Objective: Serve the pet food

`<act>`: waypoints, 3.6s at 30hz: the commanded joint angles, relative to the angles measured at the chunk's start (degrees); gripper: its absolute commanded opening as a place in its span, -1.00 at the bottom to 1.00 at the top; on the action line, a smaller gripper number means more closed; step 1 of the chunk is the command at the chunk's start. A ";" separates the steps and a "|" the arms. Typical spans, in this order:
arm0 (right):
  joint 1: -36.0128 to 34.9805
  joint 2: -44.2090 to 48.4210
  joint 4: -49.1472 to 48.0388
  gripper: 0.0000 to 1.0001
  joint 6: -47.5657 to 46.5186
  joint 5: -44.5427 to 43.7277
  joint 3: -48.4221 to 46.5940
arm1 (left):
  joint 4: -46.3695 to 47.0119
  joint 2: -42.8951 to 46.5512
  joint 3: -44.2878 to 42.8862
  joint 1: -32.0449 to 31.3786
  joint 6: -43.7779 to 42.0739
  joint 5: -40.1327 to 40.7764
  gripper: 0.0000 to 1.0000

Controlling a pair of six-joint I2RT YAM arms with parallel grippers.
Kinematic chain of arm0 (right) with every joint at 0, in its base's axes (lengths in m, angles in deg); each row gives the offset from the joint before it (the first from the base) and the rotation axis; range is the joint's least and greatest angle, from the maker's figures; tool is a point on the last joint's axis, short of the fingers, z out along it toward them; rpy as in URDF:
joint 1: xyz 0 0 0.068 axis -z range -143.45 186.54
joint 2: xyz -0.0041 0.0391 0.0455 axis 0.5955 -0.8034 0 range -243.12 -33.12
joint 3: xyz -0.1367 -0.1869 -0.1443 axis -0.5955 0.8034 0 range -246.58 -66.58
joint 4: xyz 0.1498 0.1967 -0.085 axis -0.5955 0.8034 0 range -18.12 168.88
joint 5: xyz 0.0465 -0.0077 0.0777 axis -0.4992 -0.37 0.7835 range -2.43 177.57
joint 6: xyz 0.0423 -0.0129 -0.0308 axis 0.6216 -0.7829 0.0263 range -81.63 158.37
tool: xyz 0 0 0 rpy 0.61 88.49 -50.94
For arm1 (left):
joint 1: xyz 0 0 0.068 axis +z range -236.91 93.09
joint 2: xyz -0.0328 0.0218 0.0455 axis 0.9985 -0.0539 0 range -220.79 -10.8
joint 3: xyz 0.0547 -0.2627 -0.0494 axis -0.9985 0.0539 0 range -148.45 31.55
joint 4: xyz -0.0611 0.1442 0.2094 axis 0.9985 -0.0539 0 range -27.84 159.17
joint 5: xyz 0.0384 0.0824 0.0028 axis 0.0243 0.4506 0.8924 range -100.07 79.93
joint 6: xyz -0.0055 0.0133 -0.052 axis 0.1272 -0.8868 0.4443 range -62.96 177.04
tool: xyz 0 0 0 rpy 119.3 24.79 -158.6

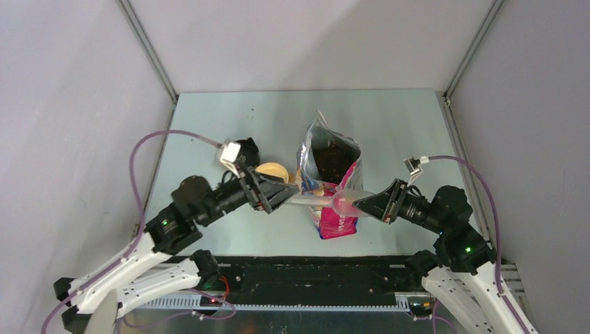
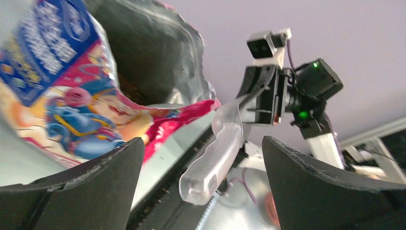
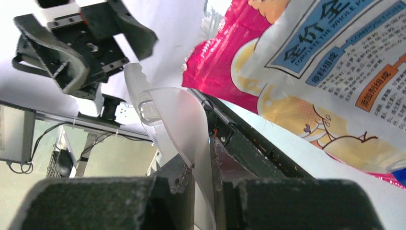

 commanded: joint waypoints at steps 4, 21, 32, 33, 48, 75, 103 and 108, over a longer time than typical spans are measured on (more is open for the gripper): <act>0.39 0.01 -9.09 -1.00 2.61 0.22 0.05 | 9.94 -7.87 -0.16 7.72 10.75 -29.75 0.97; 1.73 -6.13 -10.02 -1.00 3.31 5.14 0.07 | 10.22 -6.40 1.95 8.00 11.39 -35.80 0.31; 1.73 -9.69 -11.70 -1.00 5.15 10.59 0.05 | 12.15 -6.12 2.51 7.99 11.19 -36.39 0.03; 1.73 -9.79 -11.80 -1.00 5.39 10.66 0.05 | 12.34 -6.29 2.63 8.03 11.52 -36.47 -0.01; 1.15 -8.17 -6.77 -1.00 2.14 8.02 0.06 | 21.73 -8.33 6.28 8.00 16.10 -38.31 -0.33; -6.22 -6.47 -2.78 -1.00 -1.54 -6.29 0.05 | 28.28 -7.68 11.52 8.06 20.40 -33.06 -0.50; -6.32 -4.72 8.83 0.99 -16.48 -23.10 -14.26 | 11.73 7.37 9.68 8.03 9.86 -17.83 -1.00; -6.27 -8.07 9.99 0.99 -18.71 -30.49 -19.70 | 7.27 9.87 7.23 7.99 7.70 -12.66 -1.00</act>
